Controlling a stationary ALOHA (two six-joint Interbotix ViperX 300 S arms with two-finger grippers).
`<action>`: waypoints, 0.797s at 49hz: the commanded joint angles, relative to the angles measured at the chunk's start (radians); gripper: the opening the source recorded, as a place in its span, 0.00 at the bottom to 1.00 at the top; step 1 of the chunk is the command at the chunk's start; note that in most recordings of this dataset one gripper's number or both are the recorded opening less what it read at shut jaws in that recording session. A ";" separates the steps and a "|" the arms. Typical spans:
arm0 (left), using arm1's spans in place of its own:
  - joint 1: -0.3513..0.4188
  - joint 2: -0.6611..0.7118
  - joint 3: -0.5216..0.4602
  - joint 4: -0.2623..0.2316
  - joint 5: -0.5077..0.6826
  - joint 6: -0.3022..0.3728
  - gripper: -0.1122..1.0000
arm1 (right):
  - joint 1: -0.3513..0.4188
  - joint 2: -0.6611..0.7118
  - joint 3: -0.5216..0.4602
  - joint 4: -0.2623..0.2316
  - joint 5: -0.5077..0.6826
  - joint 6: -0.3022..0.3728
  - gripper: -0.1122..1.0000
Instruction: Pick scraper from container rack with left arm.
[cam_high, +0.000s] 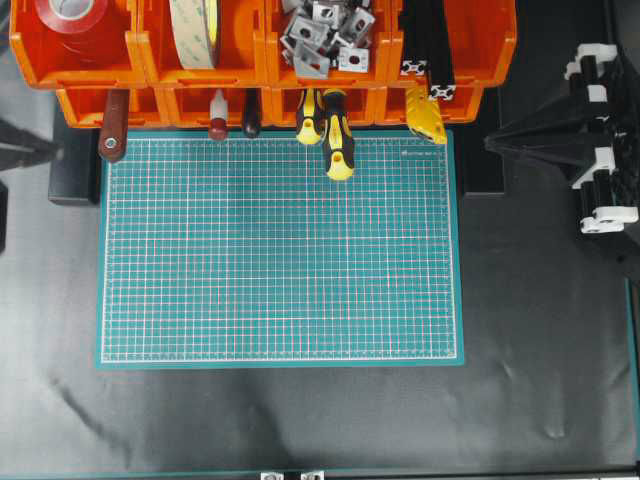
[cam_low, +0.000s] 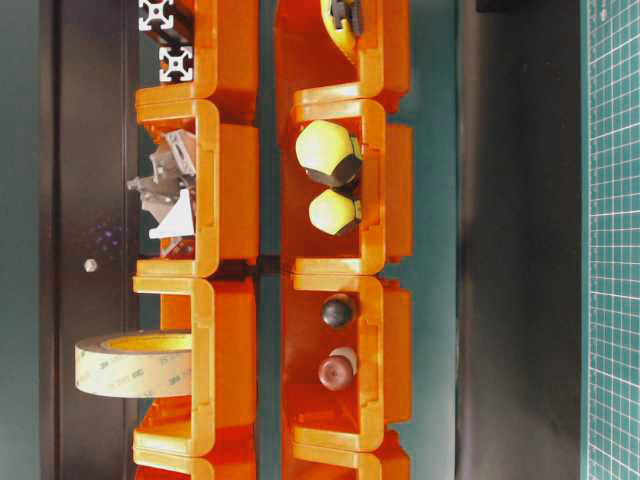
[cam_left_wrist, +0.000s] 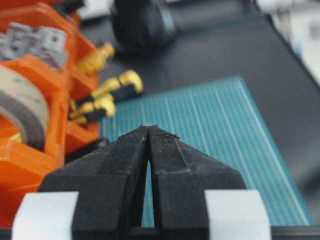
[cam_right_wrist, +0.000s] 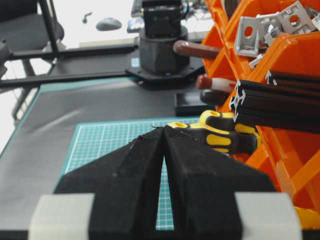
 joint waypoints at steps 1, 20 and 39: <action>-0.031 0.052 -0.114 0.009 0.184 0.037 0.10 | 0.000 0.005 -0.032 0.003 -0.014 0.009 0.10; -0.152 0.261 -0.224 0.160 0.492 -0.025 0.10 | -0.002 0.005 -0.032 0.005 -0.011 0.063 0.10; -0.457 0.400 -0.216 0.756 0.788 -0.500 0.10 | -0.002 0.003 -0.032 0.005 -0.003 0.072 0.10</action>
